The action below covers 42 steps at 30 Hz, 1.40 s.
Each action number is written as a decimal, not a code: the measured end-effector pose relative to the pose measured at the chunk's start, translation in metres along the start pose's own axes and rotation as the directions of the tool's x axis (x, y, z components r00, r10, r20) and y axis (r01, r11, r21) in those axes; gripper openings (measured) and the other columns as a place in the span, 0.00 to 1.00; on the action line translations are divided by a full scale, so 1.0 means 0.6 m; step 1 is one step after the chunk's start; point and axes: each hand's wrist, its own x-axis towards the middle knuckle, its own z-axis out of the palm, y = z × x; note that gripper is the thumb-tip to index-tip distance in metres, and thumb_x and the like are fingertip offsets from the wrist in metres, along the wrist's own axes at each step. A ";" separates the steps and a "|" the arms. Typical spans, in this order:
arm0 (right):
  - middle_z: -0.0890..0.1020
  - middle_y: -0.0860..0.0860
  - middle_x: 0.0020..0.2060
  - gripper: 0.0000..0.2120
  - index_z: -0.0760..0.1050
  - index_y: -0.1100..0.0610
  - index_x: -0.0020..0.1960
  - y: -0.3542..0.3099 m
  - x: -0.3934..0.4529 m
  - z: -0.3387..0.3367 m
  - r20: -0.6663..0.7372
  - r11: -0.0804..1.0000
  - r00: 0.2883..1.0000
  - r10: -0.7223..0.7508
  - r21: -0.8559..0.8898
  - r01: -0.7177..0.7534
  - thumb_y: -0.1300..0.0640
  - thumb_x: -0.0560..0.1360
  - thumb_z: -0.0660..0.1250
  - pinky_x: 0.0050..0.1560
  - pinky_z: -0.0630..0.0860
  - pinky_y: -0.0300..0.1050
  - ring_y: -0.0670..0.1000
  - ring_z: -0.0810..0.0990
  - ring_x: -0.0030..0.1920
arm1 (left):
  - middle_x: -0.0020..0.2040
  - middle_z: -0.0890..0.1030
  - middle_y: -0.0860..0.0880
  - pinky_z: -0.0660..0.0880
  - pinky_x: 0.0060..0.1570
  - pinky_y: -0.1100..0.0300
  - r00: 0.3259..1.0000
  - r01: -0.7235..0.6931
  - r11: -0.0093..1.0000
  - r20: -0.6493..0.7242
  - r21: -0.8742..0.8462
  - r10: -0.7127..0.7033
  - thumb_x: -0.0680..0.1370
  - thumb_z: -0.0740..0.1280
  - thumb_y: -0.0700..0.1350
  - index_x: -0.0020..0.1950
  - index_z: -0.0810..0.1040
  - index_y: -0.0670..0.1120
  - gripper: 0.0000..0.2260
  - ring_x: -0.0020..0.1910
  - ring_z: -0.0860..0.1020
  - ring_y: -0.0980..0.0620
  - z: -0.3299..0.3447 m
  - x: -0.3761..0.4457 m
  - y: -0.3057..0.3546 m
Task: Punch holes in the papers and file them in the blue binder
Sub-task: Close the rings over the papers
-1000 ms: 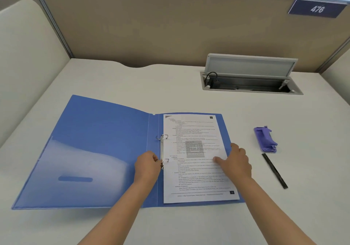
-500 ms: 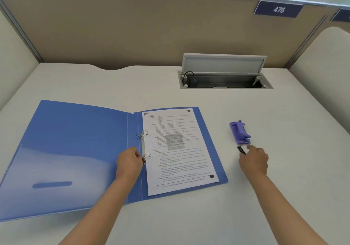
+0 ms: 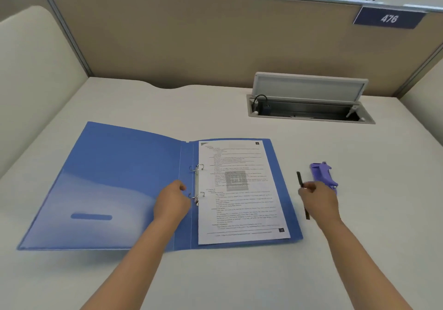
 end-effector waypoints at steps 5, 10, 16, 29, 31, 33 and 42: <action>0.79 0.54 0.38 0.08 0.76 0.61 0.50 -0.144 -0.086 0.070 0.462 0.877 0.873 -0.157 0.472 -0.092 0.66 0.77 0.59 0.43 0.80 0.44 0.49 0.77 0.35 | 0.43 0.81 0.45 0.78 0.39 0.57 0.991 0.108 0.808 0.129 -0.580 -0.040 0.76 0.63 0.35 0.51 0.77 0.40 0.06 0.39 0.77 0.50 -0.033 -0.005 0.030; 0.80 0.52 0.36 0.07 0.77 0.61 0.51 -0.204 -0.136 0.143 0.617 0.866 0.750 -0.236 0.484 -0.125 0.66 0.78 0.60 0.40 0.80 0.40 0.47 0.79 0.36 | 0.43 0.82 0.44 0.77 0.38 0.61 0.925 0.294 0.514 0.376 -0.806 0.059 0.78 0.64 0.41 0.50 0.79 0.38 0.07 0.40 0.80 0.50 -0.049 -0.002 0.048; 0.81 0.54 0.38 0.07 0.79 0.62 0.51 -0.214 -0.136 0.178 0.591 0.894 0.781 -0.204 0.437 -0.097 0.64 0.76 0.63 0.36 0.77 0.37 0.48 0.80 0.37 | 0.43 0.82 0.43 0.76 0.38 0.61 0.923 0.327 0.515 0.384 -0.792 0.004 0.76 0.67 0.39 0.44 0.79 0.40 0.03 0.40 0.79 0.49 -0.048 0.029 0.029; 0.81 0.52 0.37 0.04 0.78 0.59 0.42 -0.218 -0.018 0.141 0.345 0.927 0.934 -0.089 0.372 -0.049 0.62 0.75 0.67 0.35 0.74 0.34 0.46 0.78 0.35 | 0.37 0.76 0.46 0.74 0.29 0.66 0.980 0.148 0.777 0.194 -0.612 -0.034 0.76 0.63 0.33 0.49 0.76 0.40 0.05 0.31 0.74 0.53 -0.060 0.135 0.034; 0.81 0.53 0.37 0.03 0.79 0.61 0.43 -0.211 -0.022 0.152 0.367 0.938 0.927 -0.079 0.341 -0.055 0.62 0.75 0.67 0.36 0.74 0.35 0.46 0.78 0.34 | 0.38 0.76 0.46 0.74 0.32 0.63 0.980 0.144 0.820 0.197 -0.554 -0.039 0.75 0.63 0.33 0.49 0.76 0.40 0.06 0.31 0.73 0.53 -0.043 0.142 0.028; 0.81 0.53 0.37 0.05 0.80 0.62 0.47 -0.209 -0.035 0.173 0.401 0.955 0.911 -0.097 0.296 -0.029 0.61 0.75 0.68 0.35 0.75 0.34 0.46 0.78 0.34 | 0.37 0.75 0.48 0.76 0.36 0.60 0.979 0.137 0.852 0.200 -0.506 -0.038 0.76 0.63 0.34 0.51 0.76 0.40 0.06 0.31 0.74 0.53 -0.027 0.145 0.025; 0.85 0.61 0.43 0.08 0.81 0.65 0.47 -0.235 -0.062 0.245 0.439 0.978 0.877 -0.197 0.152 0.143 0.60 0.73 0.68 0.53 0.80 0.54 0.57 0.84 0.42 | 0.40 0.79 0.43 0.80 0.50 0.51 0.989 0.070 0.922 0.149 -0.380 -0.014 0.76 0.64 0.34 0.50 0.81 0.38 0.07 0.33 0.76 0.49 0.002 0.154 0.021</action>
